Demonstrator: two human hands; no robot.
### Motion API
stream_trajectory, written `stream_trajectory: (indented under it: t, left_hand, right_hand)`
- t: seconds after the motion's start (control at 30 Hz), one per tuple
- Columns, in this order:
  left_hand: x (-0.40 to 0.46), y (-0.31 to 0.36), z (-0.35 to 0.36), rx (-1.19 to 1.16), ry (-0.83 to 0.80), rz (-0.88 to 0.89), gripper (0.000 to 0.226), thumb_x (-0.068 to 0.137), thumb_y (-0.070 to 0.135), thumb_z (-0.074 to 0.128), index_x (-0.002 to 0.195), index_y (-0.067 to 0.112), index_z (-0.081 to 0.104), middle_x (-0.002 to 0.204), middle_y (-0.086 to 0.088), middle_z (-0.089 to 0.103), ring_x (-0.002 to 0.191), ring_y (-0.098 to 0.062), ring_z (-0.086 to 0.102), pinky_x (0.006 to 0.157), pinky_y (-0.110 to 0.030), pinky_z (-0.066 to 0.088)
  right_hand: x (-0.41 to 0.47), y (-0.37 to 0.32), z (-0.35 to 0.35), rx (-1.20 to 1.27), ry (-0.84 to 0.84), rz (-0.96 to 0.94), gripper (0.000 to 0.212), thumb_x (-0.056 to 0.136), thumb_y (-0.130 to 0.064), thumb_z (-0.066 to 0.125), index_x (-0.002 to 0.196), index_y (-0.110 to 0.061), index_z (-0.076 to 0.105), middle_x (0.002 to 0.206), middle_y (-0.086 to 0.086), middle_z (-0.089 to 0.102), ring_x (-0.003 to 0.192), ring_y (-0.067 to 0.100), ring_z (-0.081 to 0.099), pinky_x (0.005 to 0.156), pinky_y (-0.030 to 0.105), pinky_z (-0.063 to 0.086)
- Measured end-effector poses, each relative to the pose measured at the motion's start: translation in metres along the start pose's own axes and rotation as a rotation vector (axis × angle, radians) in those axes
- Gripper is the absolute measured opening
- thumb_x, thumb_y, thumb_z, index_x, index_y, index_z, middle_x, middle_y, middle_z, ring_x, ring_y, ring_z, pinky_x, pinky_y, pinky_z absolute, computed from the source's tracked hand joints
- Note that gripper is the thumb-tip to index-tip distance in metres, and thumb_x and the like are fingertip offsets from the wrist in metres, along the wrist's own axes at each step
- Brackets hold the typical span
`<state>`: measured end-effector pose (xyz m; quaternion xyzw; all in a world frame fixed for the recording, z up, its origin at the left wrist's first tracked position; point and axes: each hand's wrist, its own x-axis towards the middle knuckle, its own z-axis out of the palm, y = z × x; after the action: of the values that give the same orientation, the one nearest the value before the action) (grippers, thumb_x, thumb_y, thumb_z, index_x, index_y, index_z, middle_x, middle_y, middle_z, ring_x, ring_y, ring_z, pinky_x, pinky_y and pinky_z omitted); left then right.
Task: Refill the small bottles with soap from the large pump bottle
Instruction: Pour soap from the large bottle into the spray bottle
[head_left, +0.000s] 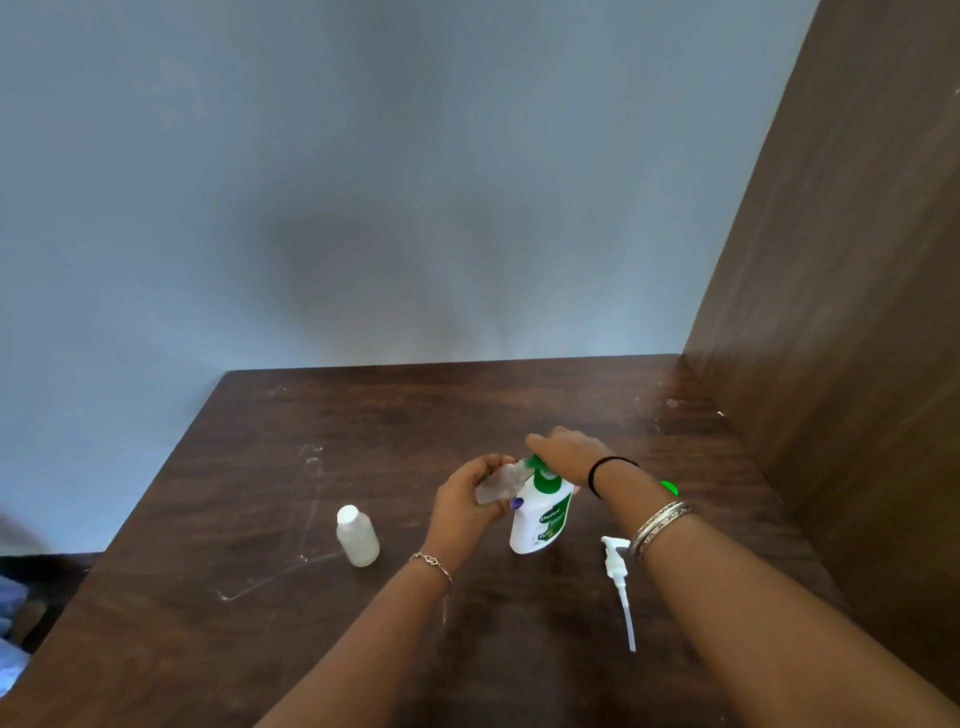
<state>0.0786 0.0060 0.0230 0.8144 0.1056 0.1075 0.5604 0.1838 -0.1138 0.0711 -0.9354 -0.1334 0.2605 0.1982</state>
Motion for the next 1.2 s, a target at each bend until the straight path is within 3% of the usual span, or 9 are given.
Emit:
stream_trajectory:
  t: [0.13,0.23,0.33,0.53,0.67,0.87,1.0,1.2]
  left_hand:
    - [0.001,0.002,0.0,0.006,-0.002,-0.008,0.041,0.072,0.002,0.07,0.109,0.016,0.061,0.107,0.002,0.064,0.098,-0.008,0.057,0.081,-0.012,0.044]
    - [0.0,-0.001,0.001,-0.002,0.001,-0.02,0.039,0.071,0.004,0.072,0.106,0.017,0.062,0.101,0.005,0.065,0.092,-0.003,0.058,0.078,-0.005,0.045]
    - [-0.001,-0.002,0.003,0.011,0.001,-0.008,0.04,0.069,0.005,0.073,0.106,0.016,0.062,0.101,0.005,0.064,0.093,-0.005,0.057,0.071,0.002,0.04]
    - [0.002,0.002,0.003,0.017,0.002,0.013,0.04,0.07,0.002,0.071,0.107,0.016,0.062,0.102,0.004,0.064,0.094,-0.008,0.058,0.071,0.002,0.04]
    - [0.002,-0.002,0.003,0.042,0.0,-0.001,0.039,0.07,0.005,0.072,0.106,0.017,0.062,0.102,0.004,0.064,0.094,-0.008,0.058,0.071,0.002,0.04]
    - [0.003,0.0,0.001,0.044,-0.005,0.018,0.04,0.069,0.005,0.072,0.106,0.018,0.062,0.102,0.005,0.064,0.094,-0.007,0.057,0.073,0.001,0.04]
    - [0.004,0.001,0.0,0.032,-0.007,0.017,0.04,0.07,0.004,0.072,0.106,0.017,0.062,0.106,0.001,0.066,0.097,-0.011,0.059,0.078,-0.007,0.043]
    - [0.002,-0.003,0.002,0.023,-0.016,0.002,0.04,0.069,0.006,0.073,0.104,0.022,0.062,0.102,0.005,0.065,0.097,-0.009,0.059,0.076,-0.005,0.042]
  right_hand:
    - [-0.001,0.0,0.0,-0.004,0.003,-0.002,0.029,0.09,-0.04,0.035,0.092,-0.015,0.049,0.098,0.009,0.054,0.089,0.026,0.053,0.08,0.035,0.041]
    - [-0.001,0.002,0.007,-0.05,0.057,-0.026,0.025,0.089,-0.034,0.032,0.075,-0.018,0.045,0.093,0.011,0.053,0.082,0.026,0.051,0.076,0.035,0.039]
    - [0.0,0.004,0.007,-0.058,0.039,-0.023,0.027,0.089,-0.036,0.031,0.084,-0.016,0.048,0.092,0.01,0.052,0.082,0.026,0.051,0.075,0.034,0.039]
    - [0.0,0.001,0.001,-0.029,0.001,-0.016,0.031,0.09,-0.042,0.032,0.094,-0.015,0.048,0.093,0.009,0.053,0.086,0.025,0.053,0.08,0.036,0.041]
    - [0.002,0.006,0.008,-0.075,0.052,-0.044,0.024,0.089,-0.034,0.03,0.084,-0.016,0.046,0.092,0.01,0.05,0.083,0.025,0.049,0.074,0.034,0.038]
    - [0.001,0.001,-0.002,-0.042,-0.033,-0.023,0.031,0.09,-0.041,0.032,0.094,-0.015,0.048,0.094,0.008,0.053,0.087,0.024,0.053,0.08,0.037,0.041]
    - [0.002,0.002,0.002,-0.059,0.016,-0.042,0.027,0.087,-0.039,0.031,0.086,-0.018,0.048,0.095,0.01,0.054,0.085,0.025,0.052,0.078,0.038,0.041]
    - [0.002,0.005,0.003,-0.085,0.014,-0.047,0.024,0.09,-0.033,0.03,0.081,-0.016,0.046,0.088,0.008,0.05,0.083,0.025,0.051,0.075,0.035,0.038]
